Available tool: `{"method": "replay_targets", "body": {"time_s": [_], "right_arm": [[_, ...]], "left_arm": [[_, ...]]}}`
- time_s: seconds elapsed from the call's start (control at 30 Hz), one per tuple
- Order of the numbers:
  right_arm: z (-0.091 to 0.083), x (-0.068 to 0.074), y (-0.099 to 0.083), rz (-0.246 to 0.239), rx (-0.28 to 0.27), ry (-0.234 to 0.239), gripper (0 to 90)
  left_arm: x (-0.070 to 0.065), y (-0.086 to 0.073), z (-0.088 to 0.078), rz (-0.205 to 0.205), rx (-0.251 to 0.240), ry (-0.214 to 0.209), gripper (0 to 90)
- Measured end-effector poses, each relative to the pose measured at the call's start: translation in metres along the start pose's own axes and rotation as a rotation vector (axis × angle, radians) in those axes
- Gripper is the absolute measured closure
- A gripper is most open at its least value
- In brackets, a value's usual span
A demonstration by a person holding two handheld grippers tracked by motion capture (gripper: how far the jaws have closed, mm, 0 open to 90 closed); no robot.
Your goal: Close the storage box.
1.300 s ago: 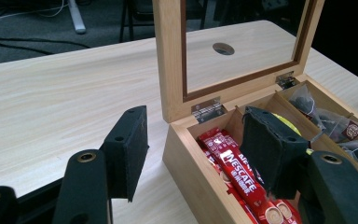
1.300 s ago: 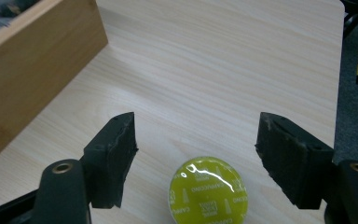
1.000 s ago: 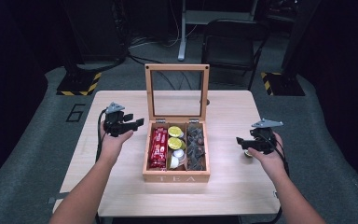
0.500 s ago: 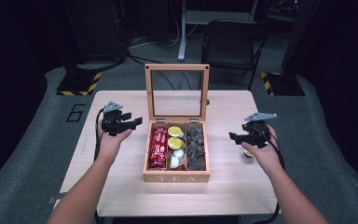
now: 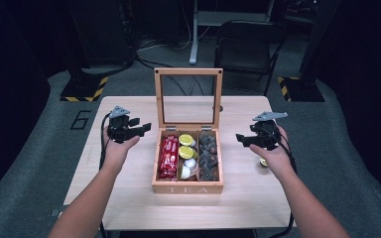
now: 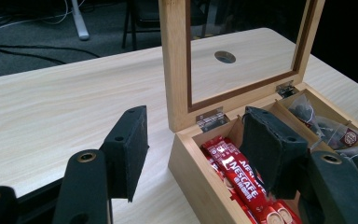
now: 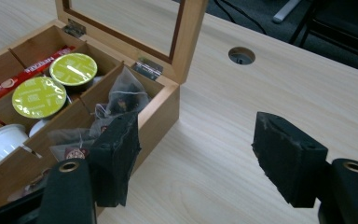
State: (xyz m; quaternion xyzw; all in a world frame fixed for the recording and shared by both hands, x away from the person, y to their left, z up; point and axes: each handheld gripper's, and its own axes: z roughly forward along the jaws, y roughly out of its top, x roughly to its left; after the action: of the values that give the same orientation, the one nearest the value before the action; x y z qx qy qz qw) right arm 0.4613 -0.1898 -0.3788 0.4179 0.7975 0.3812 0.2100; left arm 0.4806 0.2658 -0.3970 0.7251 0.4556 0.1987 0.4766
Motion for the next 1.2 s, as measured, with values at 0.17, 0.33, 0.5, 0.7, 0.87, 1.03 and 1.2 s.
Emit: {"method": "replay_targets", "body": {"time_s": [0.17,0.33,0.5,0.7,0.87,1.03,1.2], "right_arm": [[0.003,0.006,0.009,-0.015,-0.005,0.011,31.0],[0.005,0.011,0.017,-0.021,-0.002,0.018,31.0],[0.007,0.014,0.023,-0.041,0.005,0.022,31.0],[0.012,0.021,0.034,-0.06,-0.002,0.03,30.9],[0.016,0.027,0.043,-0.066,-0.008,0.038,30.9],[0.022,0.034,0.05,-0.072,-0.006,0.043,30.9],[0.027,0.038,0.057,-0.069,-0.01,0.047,30.9]], "left_arm": [[0.0,0.001,-0.001,0.003,-0.001,-0.001,41.2],[0.001,0.002,-0.002,0.003,0.001,-0.002,41.2],[0.002,0.002,-0.002,0.002,0.001,-0.003,41.2],[0.001,0.003,-0.002,0.005,-0.002,-0.004,41.2],[0.001,0.003,-0.003,0.004,-0.001,-0.008,41.2],[0.001,0.004,-0.004,0.005,-0.001,-0.007,41.2],[0.002,0.004,-0.005,0.003,0.001,-0.006,41.2]]}}
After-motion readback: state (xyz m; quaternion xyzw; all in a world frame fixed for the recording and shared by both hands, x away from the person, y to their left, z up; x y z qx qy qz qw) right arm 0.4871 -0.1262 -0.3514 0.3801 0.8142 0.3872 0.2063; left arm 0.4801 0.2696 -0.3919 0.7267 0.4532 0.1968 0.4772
